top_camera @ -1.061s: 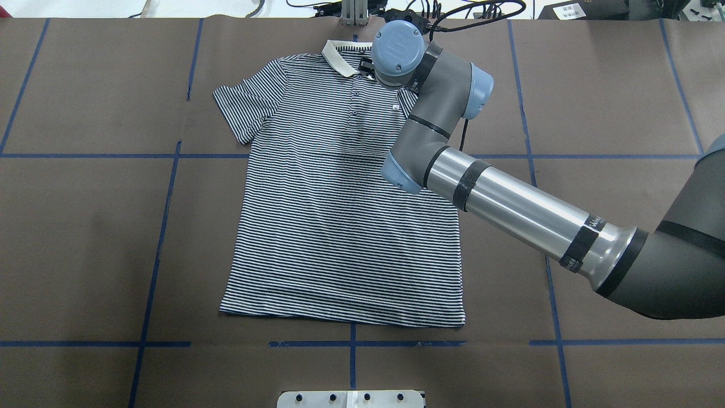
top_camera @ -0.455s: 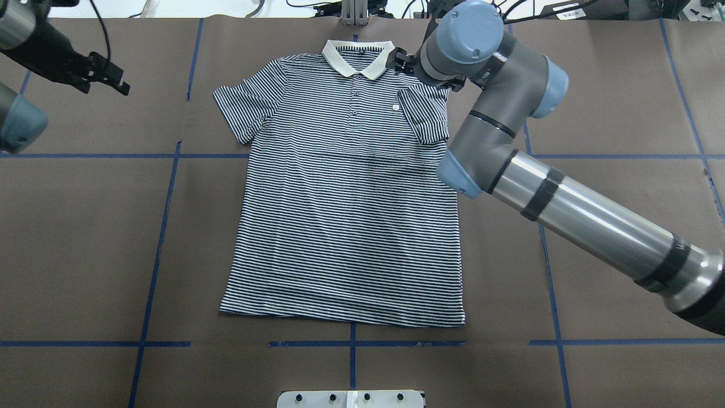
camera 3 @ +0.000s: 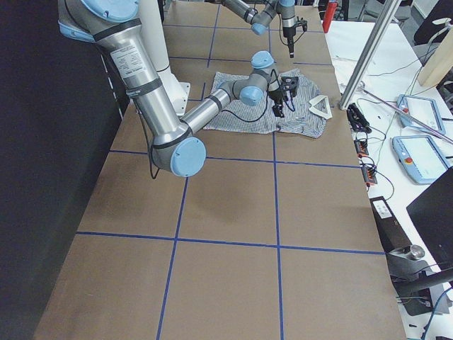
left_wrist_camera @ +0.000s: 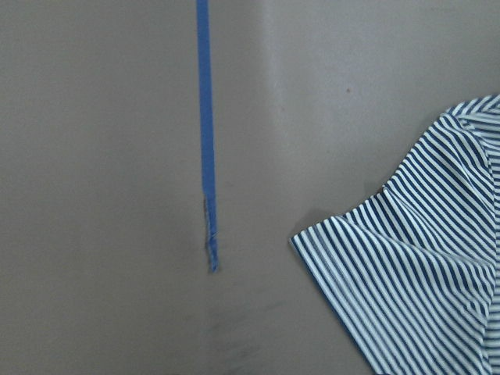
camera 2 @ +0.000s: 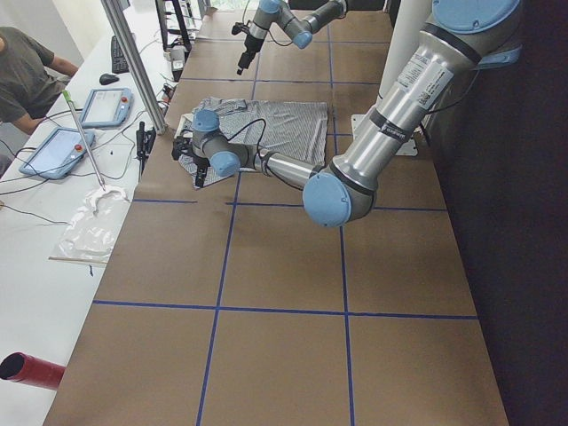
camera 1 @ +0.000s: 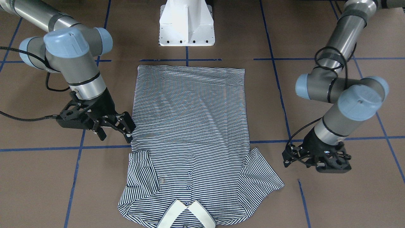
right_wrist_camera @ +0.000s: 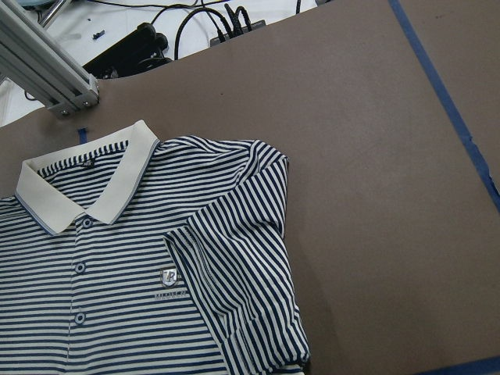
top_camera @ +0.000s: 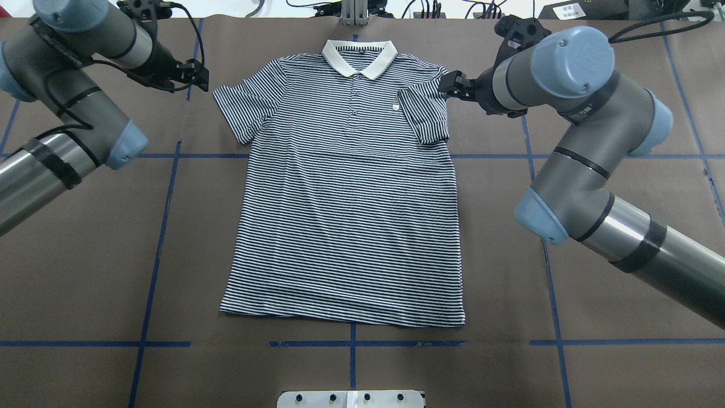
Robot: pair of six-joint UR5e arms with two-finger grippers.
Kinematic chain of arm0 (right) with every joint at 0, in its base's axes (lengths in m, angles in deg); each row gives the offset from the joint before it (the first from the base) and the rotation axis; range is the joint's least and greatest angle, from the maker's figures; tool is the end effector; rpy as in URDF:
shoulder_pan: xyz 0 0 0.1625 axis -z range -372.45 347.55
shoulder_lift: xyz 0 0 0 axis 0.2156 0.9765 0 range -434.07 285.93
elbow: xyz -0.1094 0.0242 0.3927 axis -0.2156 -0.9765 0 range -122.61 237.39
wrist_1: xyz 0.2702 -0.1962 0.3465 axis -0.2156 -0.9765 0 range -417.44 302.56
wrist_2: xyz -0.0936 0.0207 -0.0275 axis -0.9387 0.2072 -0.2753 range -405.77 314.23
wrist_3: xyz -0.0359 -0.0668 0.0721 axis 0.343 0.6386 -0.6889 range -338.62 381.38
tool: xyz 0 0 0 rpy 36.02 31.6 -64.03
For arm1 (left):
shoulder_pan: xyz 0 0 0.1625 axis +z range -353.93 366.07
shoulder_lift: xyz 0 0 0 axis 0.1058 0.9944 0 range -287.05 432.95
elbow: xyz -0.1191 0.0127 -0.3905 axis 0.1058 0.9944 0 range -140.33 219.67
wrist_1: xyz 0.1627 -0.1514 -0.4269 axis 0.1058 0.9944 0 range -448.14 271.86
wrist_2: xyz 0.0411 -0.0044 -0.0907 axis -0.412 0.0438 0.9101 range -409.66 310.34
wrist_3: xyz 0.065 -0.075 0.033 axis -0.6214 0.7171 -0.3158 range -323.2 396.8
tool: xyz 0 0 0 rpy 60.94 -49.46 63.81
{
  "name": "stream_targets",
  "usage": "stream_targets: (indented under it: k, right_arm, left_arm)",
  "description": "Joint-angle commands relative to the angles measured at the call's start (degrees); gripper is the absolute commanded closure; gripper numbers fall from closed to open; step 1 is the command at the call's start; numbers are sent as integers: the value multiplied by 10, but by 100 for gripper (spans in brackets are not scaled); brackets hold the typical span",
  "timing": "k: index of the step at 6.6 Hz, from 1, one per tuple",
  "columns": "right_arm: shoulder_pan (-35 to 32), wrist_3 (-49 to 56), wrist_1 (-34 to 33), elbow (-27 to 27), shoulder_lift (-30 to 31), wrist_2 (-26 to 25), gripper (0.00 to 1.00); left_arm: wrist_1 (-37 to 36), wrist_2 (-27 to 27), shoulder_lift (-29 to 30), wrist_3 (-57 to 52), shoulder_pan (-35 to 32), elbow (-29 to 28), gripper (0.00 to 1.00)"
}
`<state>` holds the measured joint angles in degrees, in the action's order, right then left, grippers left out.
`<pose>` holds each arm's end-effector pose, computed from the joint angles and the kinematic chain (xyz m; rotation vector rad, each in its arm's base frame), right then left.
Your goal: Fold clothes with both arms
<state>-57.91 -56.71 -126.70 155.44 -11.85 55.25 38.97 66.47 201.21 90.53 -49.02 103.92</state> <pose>-0.4144 -0.5825 0.2265 0.3204 -0.9564 0.4408 0.4094 -0.7393 0.3679 0.3100 0.8987 -0.1060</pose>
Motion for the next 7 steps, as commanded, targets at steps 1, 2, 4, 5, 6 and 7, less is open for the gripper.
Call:
stream_targets:
  k: [1,2,4,5,6,7]
  right_arm:
    - [8,-5,-15,32,19,-1,0]
    - [11,-4,-14,28,19,-4,0]
    - [15,-5,-15,30,19,-7,0]
    - [15,-5,-15,30,19,-7,0]
    - [16,-5,-15,28,19,-7,0]
    - [16,-5,-15,28,19,-7,0]
  left_arm:
    - [40,-34,52,11,17,-89,30]
    - [44,-80,72,13,22,-118,35]
    - [80,-87,74,13,31,-150,39]
    - [82,-91,74,13,31,-152,40]
    - [86,-93,74,13,32,-160,40]
    - [94,-94,74,13,32,-163,41]
